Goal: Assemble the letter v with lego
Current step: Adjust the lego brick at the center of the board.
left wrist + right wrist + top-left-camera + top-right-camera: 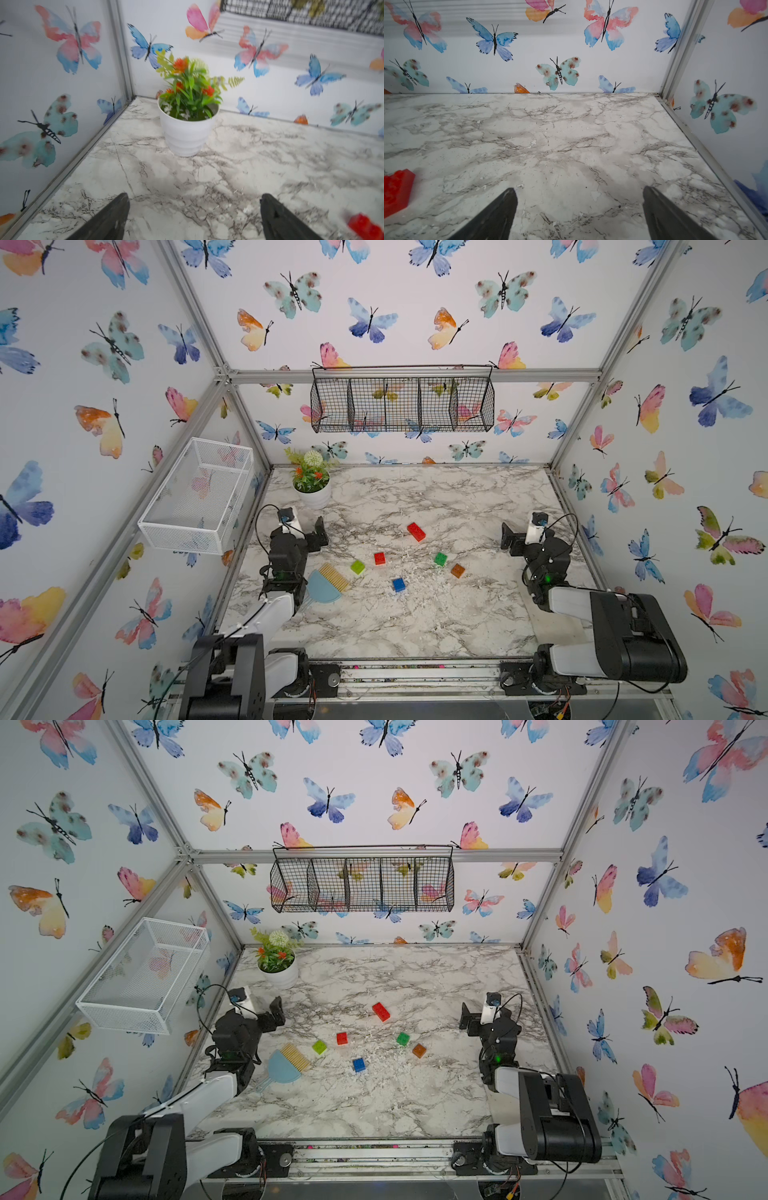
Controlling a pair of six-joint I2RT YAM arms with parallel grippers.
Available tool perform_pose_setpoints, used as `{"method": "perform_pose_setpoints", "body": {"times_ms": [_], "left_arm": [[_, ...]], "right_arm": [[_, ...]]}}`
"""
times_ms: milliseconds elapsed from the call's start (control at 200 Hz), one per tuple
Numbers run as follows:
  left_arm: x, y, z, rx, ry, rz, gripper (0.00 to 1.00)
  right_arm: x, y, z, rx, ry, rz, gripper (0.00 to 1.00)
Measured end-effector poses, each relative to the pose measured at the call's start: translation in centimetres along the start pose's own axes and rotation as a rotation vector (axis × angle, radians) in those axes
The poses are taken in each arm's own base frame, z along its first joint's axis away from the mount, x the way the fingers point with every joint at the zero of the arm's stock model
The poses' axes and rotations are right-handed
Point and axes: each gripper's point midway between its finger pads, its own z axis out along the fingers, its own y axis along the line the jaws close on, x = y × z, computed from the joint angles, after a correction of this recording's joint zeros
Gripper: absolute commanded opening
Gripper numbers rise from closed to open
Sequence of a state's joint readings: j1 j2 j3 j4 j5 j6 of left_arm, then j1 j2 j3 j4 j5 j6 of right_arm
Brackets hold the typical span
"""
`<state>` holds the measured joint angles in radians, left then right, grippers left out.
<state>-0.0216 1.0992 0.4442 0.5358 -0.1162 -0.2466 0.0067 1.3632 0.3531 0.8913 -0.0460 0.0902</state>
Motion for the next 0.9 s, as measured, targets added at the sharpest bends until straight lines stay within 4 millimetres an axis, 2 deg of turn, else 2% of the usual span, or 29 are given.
{"method": "perform_pose_setpoints", "body": {"times_ms": [50, 110, 180, 220, 290, 315, 390, 420, 440, 470, 536, 611, 721, 851, 901], "left_arm": [[-2.1, -0.2, -0.2, -0.025, 0.004, -0.112, 0.98], [-3.4, -0.9, -0.2, -0.012, 0.04, -0.186, 0.98], [-2.7, -2.3, 0.2, 0.003, 0.149, -0.246, 0.98], [-1.4, -3.5, 0.3, 0.007, 0.231, -0.268, 0.98], [2.3, -6.7, -0.5, 0.022, 0.393, -0.257, 0.98], [4.3, -8.6, -1.3, 0.038, 0.469, -0.234, 0.98], [8.6, -12.1, -3.5, 0.072, 0.631, -0.172, 0.98], [9.6, -12.8, -4.0, 0.075, 0.668, -0.155, 0.98], [11.1, -13.8, -4.8, 0.085, 0.722, -0.125, 0.98], [12.3, -14.5, -5.4, 0.083, 0.765, -0.1, 0.98], [14.5, -15.5, -6.1, 0.072, 0.836, -0.054, 1.0], [17.0, -16.4, -6.5, 0.05, 0.911, 0.0, 0.84], [19.9, -17.2, -6.2, 0.018, 0.982, 0.063, 0.79], [21.9, -17.5, -5.6, -0.021, 1.021, 0.114, 0.79], [22.2, -17.4, -5.4, -0.036, 1.025, 0.126, 0.74]], "right_arm": [[-1.8, -0.3, 0.8, 0.019, -0.003, 0.061, 0.98], [-4.0, -0.1, 1.6, 0.016, -0.008, 0.105, 0.98], [-6.0, 0.4, 2.2, -0.01, -0.006, 0.138, 0.98], [-6.4, 0.9, 2.3, -0.031, 0.014, 0.152, 0.98], [-6.5, 1.9, 2.3, -0.067, 0.064, 0.171, 0.98], [-6.3, 2.3, 2.2, -0.079, 0.082, 0.174, 0.98], [-5.3, 4.0, 1.4, -0.121, 0.141, 0.175, 0.98], [-4.9, 4.7, 1.1, -0.139, 0.166, 0.173, 0.98], [-4.6, 5.1, 0.8, -0.152, 0.181, 0.172, 0.98], [-4.2, 5.7, 0.6, -0.168, 0.202, 0.17, 0.98], [-3.3, 6.9, 0.0, -0.206, 0.248, 0.168, 0.96], [-2.3, 7.5, -0.3, -0.228, 0.289, 0.17, 0.94], [-0.9, 7.6, -0.7, -0.237, 0.337, 0.174, 0.94], [0.2, 7.6, -1.2, -0.236, 0.373, 0.175, 0.94], [0.3, 7.6, -1.3, -0.237, 0.377, 0.173, 0.93]]}}
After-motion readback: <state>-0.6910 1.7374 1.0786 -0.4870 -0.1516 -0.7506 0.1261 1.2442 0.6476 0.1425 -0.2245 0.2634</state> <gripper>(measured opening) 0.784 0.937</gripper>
